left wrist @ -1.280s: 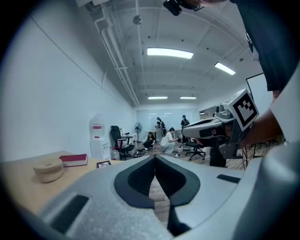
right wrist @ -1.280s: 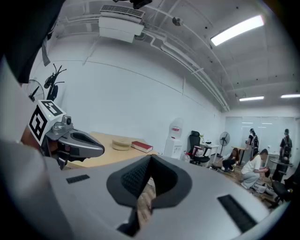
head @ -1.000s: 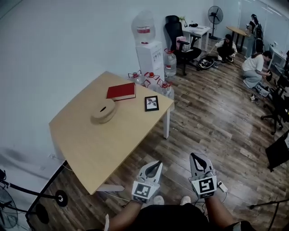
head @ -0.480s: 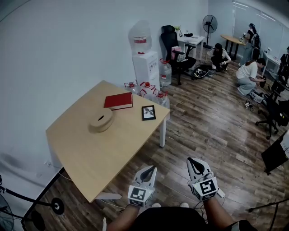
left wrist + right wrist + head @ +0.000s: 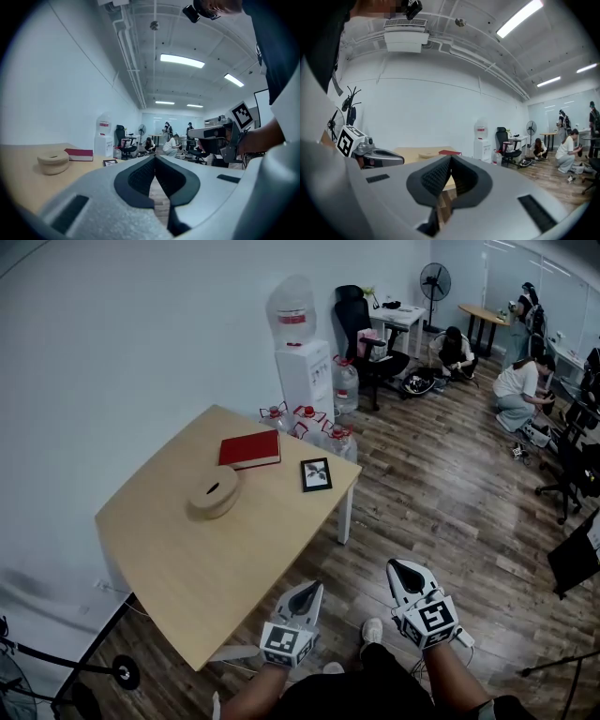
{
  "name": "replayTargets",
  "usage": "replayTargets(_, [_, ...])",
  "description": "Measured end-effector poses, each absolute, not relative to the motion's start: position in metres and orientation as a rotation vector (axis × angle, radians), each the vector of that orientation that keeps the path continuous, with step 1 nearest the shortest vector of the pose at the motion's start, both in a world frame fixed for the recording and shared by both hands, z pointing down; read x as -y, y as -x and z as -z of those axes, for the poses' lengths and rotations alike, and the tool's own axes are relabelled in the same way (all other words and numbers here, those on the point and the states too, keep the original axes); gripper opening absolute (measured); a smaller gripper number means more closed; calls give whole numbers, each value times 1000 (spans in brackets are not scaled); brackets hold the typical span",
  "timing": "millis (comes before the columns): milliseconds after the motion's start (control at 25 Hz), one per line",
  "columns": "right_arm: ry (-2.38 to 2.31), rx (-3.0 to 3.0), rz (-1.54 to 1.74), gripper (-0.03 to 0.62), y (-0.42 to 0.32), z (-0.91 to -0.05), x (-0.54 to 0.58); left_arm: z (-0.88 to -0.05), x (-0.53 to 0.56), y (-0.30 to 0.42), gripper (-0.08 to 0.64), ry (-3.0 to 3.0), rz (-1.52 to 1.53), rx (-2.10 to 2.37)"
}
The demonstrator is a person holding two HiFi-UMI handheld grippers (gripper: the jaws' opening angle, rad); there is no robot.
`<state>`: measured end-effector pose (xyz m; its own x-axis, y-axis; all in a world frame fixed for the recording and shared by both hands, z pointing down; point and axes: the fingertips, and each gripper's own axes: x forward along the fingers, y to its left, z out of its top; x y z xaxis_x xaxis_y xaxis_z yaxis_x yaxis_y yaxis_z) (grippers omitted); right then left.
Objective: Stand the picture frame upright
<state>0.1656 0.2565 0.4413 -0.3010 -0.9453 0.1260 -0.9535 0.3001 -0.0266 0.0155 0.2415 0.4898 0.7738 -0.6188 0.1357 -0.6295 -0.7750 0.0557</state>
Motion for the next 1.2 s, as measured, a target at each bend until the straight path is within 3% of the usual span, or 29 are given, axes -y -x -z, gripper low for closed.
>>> replayTargets(840, [-1648,2608,-201,9,-270,-433,-62,-477,-42,-93,-5,-2784,-234,1337])
replayTargets(1200, [-1512,2658,-250,9,-283,-455,-8,-485,-5,-114,-5,-2743,-254,1376])
